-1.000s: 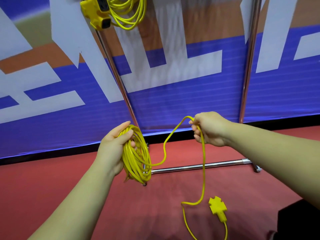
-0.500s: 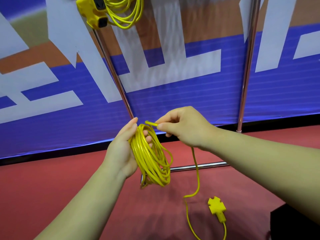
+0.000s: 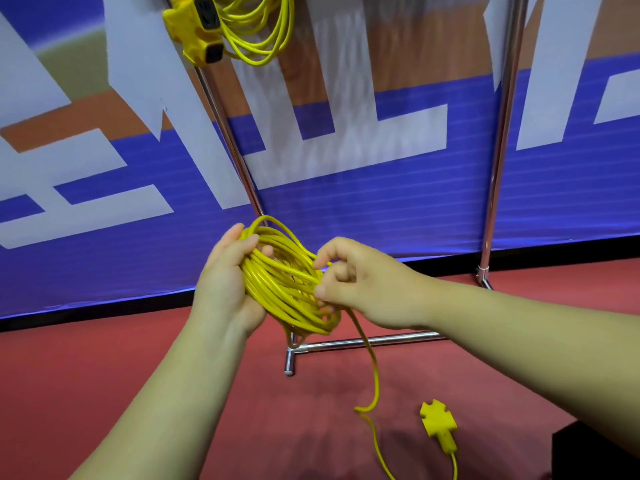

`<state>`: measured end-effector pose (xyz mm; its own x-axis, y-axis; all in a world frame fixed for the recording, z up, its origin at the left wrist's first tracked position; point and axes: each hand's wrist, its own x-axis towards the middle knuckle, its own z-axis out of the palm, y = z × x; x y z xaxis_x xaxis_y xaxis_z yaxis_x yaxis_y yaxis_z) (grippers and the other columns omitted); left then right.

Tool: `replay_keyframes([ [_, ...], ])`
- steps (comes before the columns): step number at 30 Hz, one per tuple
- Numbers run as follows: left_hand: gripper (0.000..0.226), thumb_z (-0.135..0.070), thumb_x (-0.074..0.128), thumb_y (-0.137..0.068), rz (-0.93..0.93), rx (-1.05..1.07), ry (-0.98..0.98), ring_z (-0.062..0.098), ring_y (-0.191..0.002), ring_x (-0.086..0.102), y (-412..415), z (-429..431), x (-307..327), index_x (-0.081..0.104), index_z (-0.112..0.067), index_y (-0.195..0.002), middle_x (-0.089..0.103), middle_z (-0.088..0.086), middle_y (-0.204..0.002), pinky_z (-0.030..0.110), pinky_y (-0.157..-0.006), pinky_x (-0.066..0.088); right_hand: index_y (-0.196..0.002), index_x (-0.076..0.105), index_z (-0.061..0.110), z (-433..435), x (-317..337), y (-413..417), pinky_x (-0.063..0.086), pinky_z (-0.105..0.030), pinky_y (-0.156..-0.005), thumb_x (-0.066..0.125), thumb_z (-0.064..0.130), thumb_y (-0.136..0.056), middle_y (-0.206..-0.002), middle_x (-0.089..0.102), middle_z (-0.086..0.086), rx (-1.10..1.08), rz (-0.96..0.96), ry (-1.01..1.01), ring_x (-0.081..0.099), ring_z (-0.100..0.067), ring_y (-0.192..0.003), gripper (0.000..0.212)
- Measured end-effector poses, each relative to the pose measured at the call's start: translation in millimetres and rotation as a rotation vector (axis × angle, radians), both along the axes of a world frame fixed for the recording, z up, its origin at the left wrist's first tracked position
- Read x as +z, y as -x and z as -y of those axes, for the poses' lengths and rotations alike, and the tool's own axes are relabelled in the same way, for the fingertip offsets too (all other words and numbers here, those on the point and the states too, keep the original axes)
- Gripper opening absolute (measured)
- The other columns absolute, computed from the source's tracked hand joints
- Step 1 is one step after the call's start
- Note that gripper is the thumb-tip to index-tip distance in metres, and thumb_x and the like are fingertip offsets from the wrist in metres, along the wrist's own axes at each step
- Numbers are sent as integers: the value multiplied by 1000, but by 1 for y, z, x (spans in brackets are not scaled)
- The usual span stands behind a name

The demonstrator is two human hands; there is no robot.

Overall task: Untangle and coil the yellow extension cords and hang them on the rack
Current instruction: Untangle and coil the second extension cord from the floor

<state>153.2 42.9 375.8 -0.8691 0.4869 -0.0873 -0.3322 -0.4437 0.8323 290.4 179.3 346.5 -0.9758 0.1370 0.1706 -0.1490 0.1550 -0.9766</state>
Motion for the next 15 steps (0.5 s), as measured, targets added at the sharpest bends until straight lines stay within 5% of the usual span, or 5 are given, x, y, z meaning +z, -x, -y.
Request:
replay_keyframes([
  [3, 43, -1, 53, -96, 12, 96, -79, 10, -56, 63, 14, 11, 9, 48, -15, -136, 64, 3, -65, 24, -55, 55, -102, 48, 16, -19, -29, 1, 42, -41, -71, 64, 28, -86, -76, 71, 2, 96, 185, -82, 53, -25, -76, 25],
  [9, 31, -7, 53, -98, 35, 152, -137, 9, -63, 67, 30, 32, 10, 52, -15, -128, 65, 1, -69, 22, -57, 55, -88, 61, 16, -49, -92, -15, 44, -13, -72, 58, 17, -99, -91, 70, -5, 209, 575, -267, 60, -4, -76, 11],
  [12, 33, -5, 52, -98, -19, 107, -123, 7, -63, 67, 31, 40, 11, 54, -18, -128, 65, 0, -75, 21, -58, 55, -84, 62, 15, -57, -106, -15, 42, -20, -60, 56, 28, -100, -72, 66, -5, 42, 639, -97, 59, -15, -66, 22],
  [15, 33, -2, 50, -97, -107, -8, -55, 6, -59, 62, 26, 45, 9, 57, -21, -123, 64, -1, -75, 21, -56, 54, -84, 60, 15, -60, -99, -5, 51, -28, -57, 57, 27, -100, -52, 42, 3, -191, 652, 107, 40, -10, -43, 20],
])
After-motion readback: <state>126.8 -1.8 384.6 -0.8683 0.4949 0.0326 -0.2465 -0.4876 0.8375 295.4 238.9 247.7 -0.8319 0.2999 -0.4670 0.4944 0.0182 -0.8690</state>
